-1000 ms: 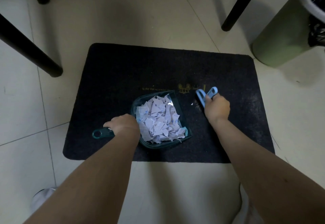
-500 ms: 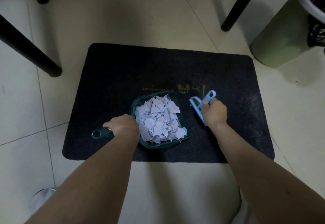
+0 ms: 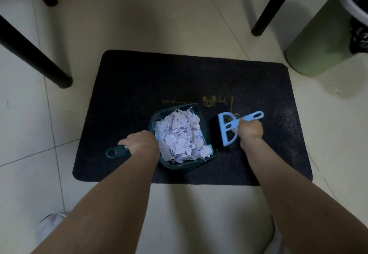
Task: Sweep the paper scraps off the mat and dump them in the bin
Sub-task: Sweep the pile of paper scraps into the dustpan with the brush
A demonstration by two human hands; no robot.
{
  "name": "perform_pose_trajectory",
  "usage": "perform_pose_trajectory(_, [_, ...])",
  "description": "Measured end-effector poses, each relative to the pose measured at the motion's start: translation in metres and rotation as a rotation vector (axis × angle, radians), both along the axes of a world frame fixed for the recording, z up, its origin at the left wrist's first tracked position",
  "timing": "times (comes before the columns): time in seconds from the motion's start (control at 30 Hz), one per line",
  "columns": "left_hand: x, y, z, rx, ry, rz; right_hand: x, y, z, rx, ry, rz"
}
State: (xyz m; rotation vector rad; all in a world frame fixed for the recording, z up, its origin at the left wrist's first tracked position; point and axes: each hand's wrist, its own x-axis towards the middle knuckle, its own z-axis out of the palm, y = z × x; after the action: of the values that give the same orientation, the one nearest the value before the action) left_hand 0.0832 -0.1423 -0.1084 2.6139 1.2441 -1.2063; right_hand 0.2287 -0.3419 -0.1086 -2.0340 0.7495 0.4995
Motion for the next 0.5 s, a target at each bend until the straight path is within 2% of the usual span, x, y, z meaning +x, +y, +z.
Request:
perform_pose_trajectory(0.1, [0.0,0.0,-0.001,0.0,-0.008,0.009,-0.002,0.004,0.003,0.093,0.015,-0.027])
perform_pose_trajectory(0.3, [0.0,0.0,-0.001,-0.001,-0.004,0.008,0.008,-0.007,0.011,0.243,-0.176,-0.443])
perform_pose_trajectory(0.37, [0.0,0.0,-0.001,0.0,-0.004,0.008,0.007,-0.006,0.008,0.265,-0.125,-0.399])
perform_pose_trajectory(0.4, [0.0,0.0,-0.001,0.001,-0.005,0.005,0.006,-0.005,0.004,0.151,-0.03,-0.311])
perform_pose_trajectory(0.43, [-0.001,0.001,-0.001,0.0,-0.006,0.002,0.01,-0.007,-0.003,0.126,0.016,-0.255])
perform_pose_trajectory(0.47, [-0.001,0.001,-0.001,-0.002,-0.004,0.0,0.009,-0.008,-0.007,0.246,0.022,-0.309])
perform_pose_trajectory(0.5, [-0.001,0.001,-0.002,-0.004,-0.003,-0.003,0.006,-0.006,-0.005,0.286,-0.013,-0.273])
